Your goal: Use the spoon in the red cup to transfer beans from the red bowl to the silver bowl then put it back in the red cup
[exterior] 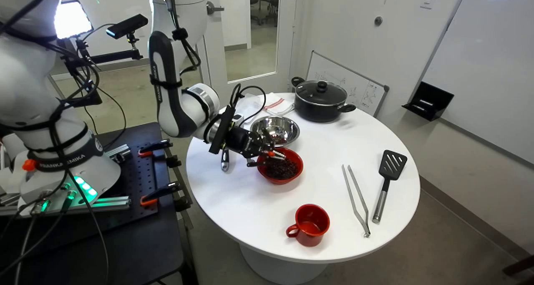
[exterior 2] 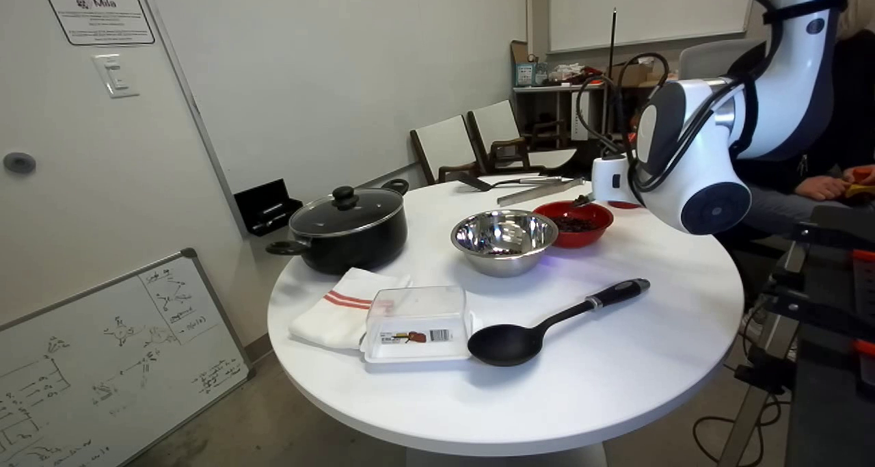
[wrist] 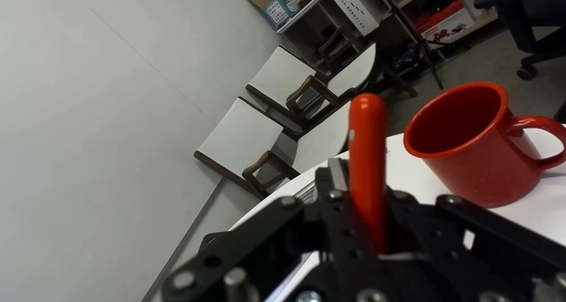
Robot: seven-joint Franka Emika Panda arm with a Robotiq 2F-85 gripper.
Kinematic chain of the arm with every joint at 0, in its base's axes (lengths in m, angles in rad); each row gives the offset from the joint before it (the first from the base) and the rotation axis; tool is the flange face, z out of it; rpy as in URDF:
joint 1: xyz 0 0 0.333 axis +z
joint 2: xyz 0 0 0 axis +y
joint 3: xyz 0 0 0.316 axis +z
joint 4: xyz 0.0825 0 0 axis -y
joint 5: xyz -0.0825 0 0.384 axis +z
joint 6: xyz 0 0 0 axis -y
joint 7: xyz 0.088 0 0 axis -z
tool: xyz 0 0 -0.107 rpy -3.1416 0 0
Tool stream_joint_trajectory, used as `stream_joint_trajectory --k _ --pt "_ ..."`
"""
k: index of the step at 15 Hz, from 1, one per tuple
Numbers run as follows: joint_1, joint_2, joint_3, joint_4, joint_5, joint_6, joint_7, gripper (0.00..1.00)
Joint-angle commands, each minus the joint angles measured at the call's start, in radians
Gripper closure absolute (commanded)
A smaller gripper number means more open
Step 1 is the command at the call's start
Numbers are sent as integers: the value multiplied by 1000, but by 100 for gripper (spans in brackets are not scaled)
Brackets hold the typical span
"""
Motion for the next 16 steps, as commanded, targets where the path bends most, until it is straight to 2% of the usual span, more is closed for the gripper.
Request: stream_joint_trajectory --k 1,16 --pt "14 -64 10 -39 18 12 -45 98" --pt "37 -100 29 -12 29 55 -178 98"
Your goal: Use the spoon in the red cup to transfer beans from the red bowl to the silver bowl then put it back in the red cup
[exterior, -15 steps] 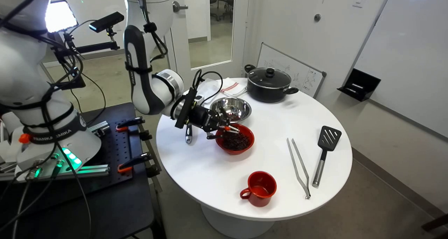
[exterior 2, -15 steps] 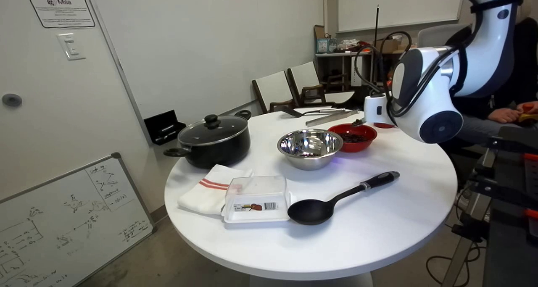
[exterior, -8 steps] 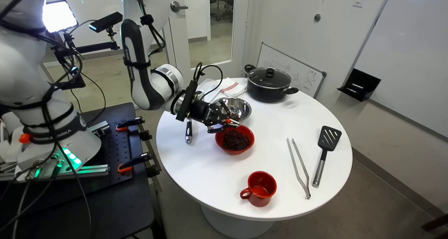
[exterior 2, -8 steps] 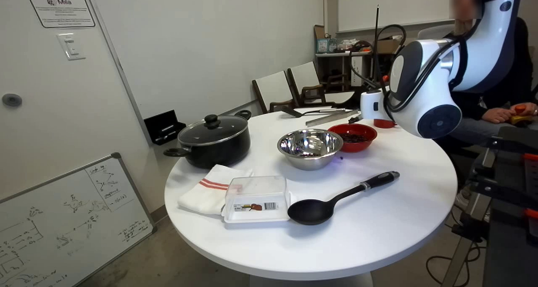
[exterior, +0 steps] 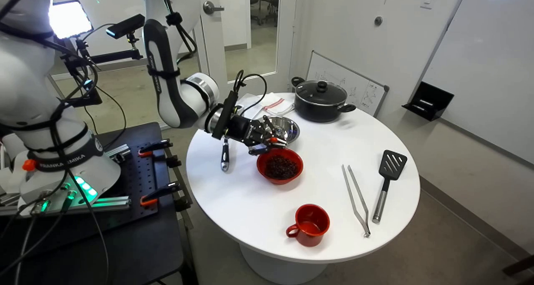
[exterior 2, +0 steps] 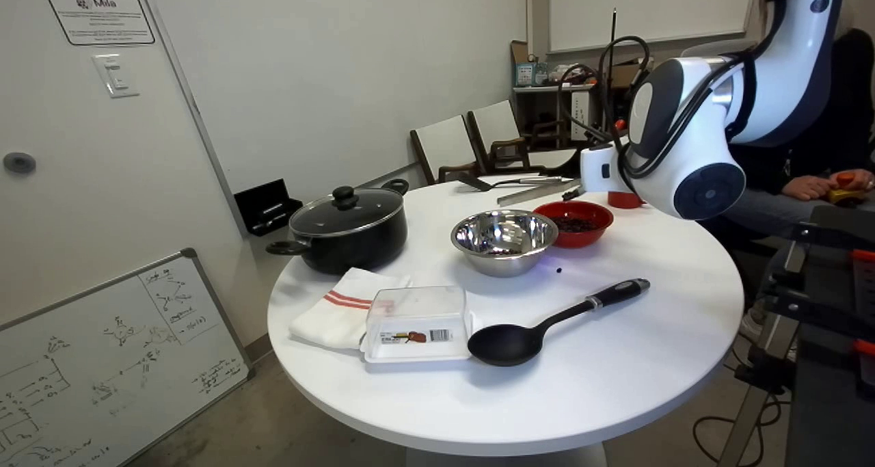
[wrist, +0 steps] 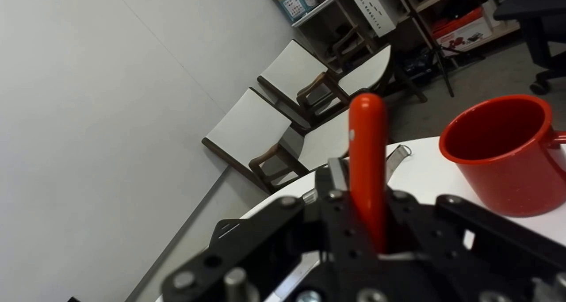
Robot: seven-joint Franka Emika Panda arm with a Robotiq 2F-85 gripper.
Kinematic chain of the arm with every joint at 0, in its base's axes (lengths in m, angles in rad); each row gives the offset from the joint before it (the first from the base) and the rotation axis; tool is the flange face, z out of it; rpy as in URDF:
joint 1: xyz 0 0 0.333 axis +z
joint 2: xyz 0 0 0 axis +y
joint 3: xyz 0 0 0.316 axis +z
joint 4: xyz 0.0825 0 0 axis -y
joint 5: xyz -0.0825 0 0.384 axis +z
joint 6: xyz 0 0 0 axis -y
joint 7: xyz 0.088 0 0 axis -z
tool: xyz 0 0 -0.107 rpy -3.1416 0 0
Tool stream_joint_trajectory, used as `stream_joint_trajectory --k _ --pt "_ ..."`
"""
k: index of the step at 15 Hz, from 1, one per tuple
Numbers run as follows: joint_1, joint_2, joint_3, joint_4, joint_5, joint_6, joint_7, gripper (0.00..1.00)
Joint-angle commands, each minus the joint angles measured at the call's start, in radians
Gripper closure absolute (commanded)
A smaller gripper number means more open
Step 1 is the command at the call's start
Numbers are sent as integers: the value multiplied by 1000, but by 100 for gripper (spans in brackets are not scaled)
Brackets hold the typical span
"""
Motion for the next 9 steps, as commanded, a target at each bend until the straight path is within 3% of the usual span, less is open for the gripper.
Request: stream_joint_trajectory --k 1,9 --pt "21 -24 14 7 15 24 -59 98" --pt "68 -13 48 50 6 58 -143 98"
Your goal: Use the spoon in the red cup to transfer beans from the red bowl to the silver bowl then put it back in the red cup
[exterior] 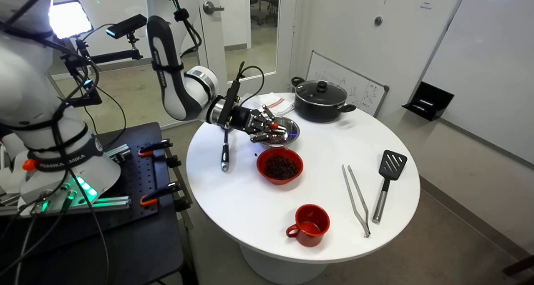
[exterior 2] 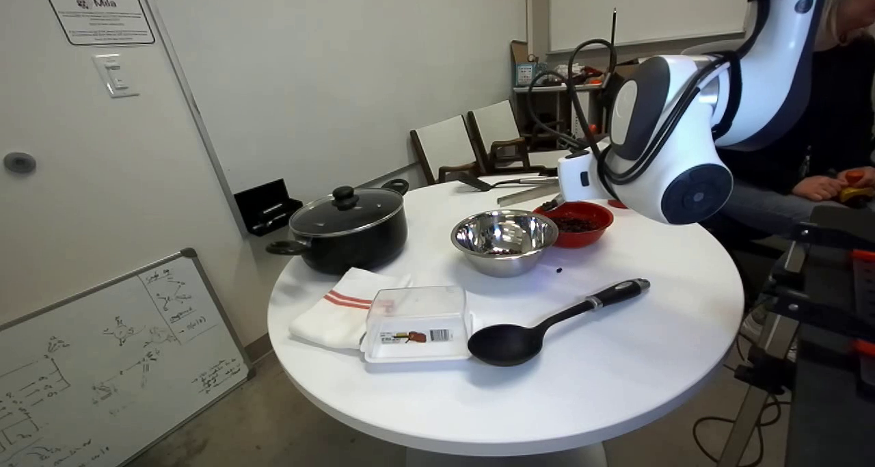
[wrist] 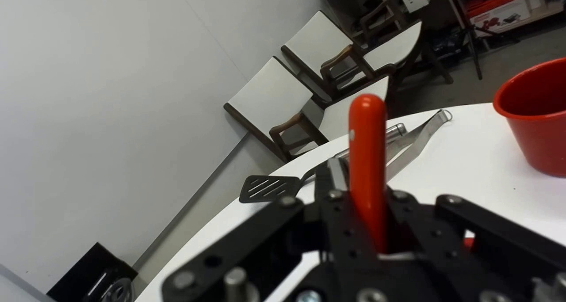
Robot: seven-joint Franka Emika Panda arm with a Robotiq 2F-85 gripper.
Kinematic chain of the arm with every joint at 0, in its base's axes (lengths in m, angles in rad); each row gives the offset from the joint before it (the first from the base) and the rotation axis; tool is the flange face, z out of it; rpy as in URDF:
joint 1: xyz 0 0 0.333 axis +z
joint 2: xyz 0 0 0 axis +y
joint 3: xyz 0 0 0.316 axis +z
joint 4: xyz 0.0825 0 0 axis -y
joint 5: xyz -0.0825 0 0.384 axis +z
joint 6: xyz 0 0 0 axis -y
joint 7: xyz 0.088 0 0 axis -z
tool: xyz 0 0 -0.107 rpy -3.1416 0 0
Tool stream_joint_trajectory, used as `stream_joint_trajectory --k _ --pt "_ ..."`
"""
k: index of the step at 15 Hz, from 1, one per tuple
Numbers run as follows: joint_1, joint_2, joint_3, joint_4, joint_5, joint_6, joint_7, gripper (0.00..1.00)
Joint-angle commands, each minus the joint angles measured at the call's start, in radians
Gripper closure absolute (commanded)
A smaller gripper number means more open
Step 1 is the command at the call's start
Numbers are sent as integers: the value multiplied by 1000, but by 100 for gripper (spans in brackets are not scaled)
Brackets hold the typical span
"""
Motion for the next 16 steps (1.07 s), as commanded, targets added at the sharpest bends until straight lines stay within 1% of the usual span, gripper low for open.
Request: stream_joint_trajectory --k 1,7,11,16 --pt "20 -11 8 18 5 30 -54 98" --pt "32 5 5 57 0 56 -93 98" --pt "34 54 -3 111 -9 78 -133 98" --pt "53 145 -7 192 1 81 -261 98"
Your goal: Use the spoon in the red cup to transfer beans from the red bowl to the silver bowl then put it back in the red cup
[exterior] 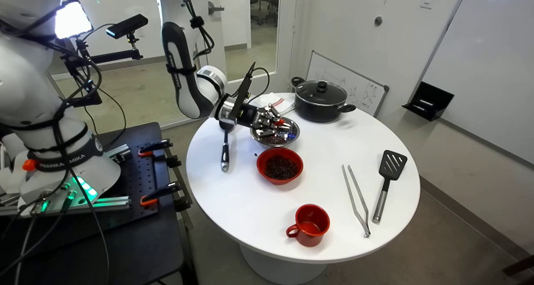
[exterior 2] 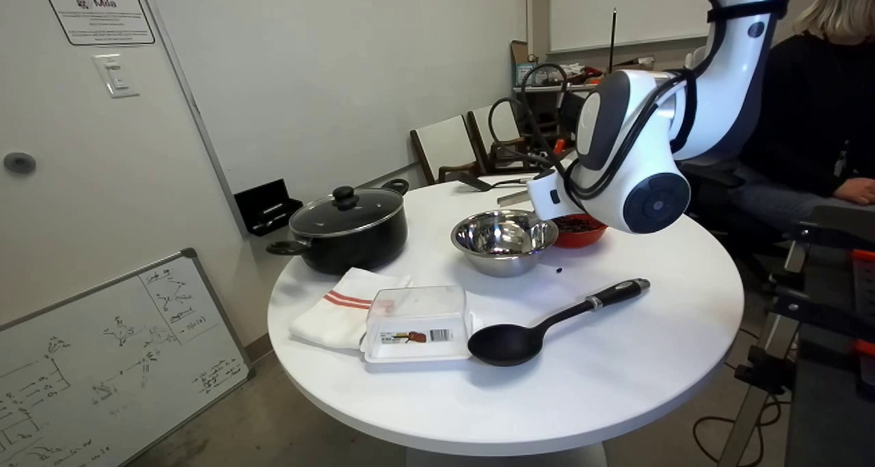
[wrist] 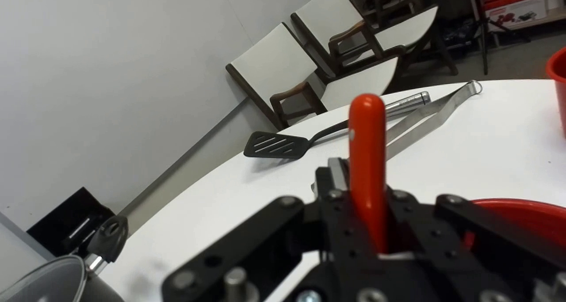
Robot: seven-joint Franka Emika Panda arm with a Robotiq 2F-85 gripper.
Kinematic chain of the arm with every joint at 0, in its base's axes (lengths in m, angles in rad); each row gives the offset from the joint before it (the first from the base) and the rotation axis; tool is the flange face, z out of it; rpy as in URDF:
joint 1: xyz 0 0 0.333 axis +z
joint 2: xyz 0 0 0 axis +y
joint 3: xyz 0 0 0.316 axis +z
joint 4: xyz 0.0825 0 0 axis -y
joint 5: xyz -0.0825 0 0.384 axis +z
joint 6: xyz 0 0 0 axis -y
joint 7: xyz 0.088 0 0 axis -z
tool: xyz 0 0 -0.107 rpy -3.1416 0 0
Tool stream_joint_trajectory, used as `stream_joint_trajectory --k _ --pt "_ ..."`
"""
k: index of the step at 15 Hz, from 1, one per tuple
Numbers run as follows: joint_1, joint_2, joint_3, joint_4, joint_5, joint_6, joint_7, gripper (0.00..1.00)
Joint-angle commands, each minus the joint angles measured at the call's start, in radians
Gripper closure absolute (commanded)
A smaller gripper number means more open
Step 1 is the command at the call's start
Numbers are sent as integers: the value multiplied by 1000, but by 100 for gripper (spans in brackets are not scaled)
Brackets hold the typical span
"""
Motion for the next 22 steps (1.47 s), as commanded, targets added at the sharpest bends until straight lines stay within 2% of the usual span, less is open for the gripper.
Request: stream_joint_trajectory --k 1,5,11,22 --pt "31 82 -16 81 7 5 -116 98" --pt "58 135 -23 123 4 -17 -207 98" --pt "95 157 -25 150 -13 -58 -248 98" --pt "106 114 -25 136 26 -84 -336 98"
